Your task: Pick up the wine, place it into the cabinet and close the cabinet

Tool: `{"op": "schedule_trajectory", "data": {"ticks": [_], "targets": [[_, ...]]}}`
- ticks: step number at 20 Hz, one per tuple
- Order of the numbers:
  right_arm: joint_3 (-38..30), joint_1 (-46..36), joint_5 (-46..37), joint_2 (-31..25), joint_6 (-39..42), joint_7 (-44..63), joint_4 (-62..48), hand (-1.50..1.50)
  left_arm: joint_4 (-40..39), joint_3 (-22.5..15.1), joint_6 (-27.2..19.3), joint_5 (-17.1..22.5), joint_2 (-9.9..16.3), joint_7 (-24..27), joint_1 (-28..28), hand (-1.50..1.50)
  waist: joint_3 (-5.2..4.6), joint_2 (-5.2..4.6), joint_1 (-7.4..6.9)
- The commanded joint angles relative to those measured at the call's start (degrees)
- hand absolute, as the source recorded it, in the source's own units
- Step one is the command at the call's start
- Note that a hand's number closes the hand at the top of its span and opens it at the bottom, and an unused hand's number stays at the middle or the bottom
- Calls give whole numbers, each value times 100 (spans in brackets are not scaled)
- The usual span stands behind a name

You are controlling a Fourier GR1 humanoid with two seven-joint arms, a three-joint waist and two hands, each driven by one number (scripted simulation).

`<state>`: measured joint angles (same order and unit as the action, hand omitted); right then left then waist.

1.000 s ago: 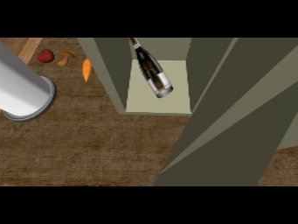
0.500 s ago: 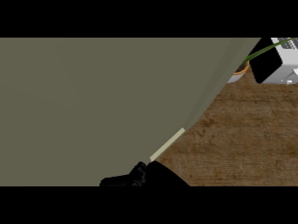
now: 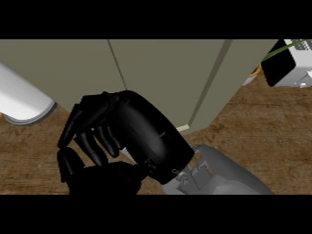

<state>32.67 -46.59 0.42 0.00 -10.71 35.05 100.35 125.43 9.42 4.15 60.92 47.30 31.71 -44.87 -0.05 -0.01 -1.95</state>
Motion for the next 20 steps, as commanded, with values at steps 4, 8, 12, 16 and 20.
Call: {"op": "schedule_trajectory", "data": {"ticks": [4,8,12,16,20], "targets": [[-740,-344,-143,-149,461,-899,-1306,150,-22,-212,110,-334,-317,-325,235,-150,3,-17,101],[-1246,-886,-36,-3,588,-1161,-2071,150,-78,-525,-380,-426,-331,-812,936,-150,3,-32,168],[-1547,-790,22,-264,1010,-1908,-2783,150,219,-977,-715,-875,-614,-960,1117,-150,5,-39,154],[-1887,-1044,-10,-527,1119,-2136,-3057,150,58,-1332,-895,-1057,-775,-1101,1433,-150,4,-45,173],[-2128,-1367,24,-673,1197,-2248,-3537,150,92,-1409,-1132,-1073,-812,-1265,1698,-150,4,-77,145]]}}
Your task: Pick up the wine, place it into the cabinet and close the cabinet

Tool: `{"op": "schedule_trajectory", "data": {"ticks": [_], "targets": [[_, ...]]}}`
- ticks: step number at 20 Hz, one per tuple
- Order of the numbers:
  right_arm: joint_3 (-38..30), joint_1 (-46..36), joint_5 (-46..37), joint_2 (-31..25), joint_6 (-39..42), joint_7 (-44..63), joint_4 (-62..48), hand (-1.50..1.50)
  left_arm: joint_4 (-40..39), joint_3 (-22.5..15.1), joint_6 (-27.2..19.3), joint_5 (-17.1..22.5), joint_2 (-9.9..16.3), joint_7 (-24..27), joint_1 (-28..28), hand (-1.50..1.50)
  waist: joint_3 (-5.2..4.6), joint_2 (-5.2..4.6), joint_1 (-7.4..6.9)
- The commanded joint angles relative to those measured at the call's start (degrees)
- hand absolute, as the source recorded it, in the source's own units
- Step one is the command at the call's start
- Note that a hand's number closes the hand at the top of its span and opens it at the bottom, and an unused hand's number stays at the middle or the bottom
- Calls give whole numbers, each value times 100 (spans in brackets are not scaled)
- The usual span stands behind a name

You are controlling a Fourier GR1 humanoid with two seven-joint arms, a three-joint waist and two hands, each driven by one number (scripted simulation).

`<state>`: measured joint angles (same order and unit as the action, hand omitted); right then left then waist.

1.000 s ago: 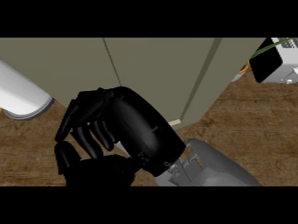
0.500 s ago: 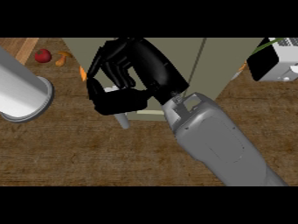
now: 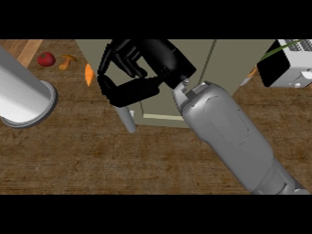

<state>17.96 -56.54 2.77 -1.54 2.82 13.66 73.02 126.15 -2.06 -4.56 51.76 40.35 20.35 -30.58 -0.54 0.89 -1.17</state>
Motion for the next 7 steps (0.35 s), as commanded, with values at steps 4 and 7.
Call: {"op": "schedule_trajectory", "data": {"ticks": [4,7], "targets": [[-619,-160,-217,-665,21,-563,-982,150,-193,-472,-445,-366,-282,-111,583,-150,53,-190,122],[-623,-131,-165,-627,65,-611,-1031,150,-476,-539,-423,-483,-406,-30,702,-150,49,-171,128]]}}
